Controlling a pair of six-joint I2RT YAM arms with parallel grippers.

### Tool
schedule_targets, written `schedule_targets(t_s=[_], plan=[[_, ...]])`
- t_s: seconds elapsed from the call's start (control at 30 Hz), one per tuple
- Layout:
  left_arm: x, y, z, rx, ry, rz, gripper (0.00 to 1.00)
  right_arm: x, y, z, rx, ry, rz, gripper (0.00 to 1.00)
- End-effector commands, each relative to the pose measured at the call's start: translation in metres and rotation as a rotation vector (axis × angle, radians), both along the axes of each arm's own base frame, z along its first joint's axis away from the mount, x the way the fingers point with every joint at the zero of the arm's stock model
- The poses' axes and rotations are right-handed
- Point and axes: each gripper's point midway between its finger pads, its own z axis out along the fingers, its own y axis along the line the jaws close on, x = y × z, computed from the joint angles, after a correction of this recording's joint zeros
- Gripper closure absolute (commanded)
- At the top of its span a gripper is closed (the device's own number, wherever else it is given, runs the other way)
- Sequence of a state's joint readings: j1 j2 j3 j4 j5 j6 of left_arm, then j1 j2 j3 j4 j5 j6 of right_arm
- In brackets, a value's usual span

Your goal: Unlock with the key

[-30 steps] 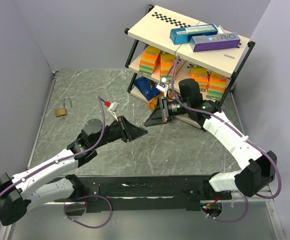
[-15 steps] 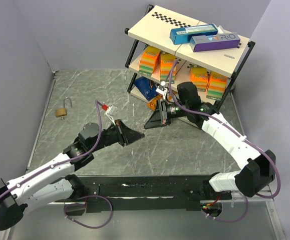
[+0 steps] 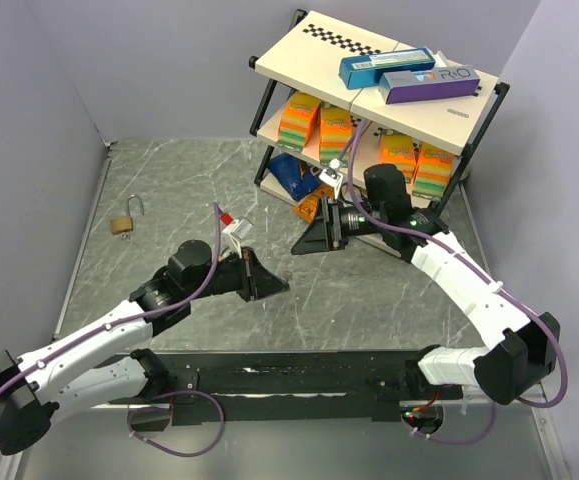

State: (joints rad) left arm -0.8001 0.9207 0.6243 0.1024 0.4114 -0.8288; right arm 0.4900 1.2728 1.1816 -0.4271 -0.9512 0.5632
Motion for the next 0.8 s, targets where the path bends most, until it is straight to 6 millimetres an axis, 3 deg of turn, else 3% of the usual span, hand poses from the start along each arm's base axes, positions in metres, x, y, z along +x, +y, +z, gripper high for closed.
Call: schedule_targets(t_s=[0.0,0.17,0.27,0.7,0.77], plan=[[-0.010,-0.005,0.027,-0.032,-0.076,-0.091,0.99,-0.010,-0.005,0.022,0.044,-0.166,0.072,0.48],[-0.029,-0.013,0.035,-0.075,-0.061,-0.225,0.99,-0.026,-0.007,0.007,0.030,-0.208,0.166,0.48],[-0.035,-0.016,0.035,-0.067,-0.041,-0.282,0.99,-0.038,-0.005,0.003,0.031,-0.210,0.222,0.55],[-0.037,-0.023,0.036,-0.046,-0.030,-0.343,0.99,-0.064,-0.008,-0.021,0.014,-0.166,0.319,0.61],[-0.036,-0.023,0.035,-0.040,-0.032,-0.343,0.99,-0.066,-0.009,-0.020,0.018,-0.169,0.327,0.67]])
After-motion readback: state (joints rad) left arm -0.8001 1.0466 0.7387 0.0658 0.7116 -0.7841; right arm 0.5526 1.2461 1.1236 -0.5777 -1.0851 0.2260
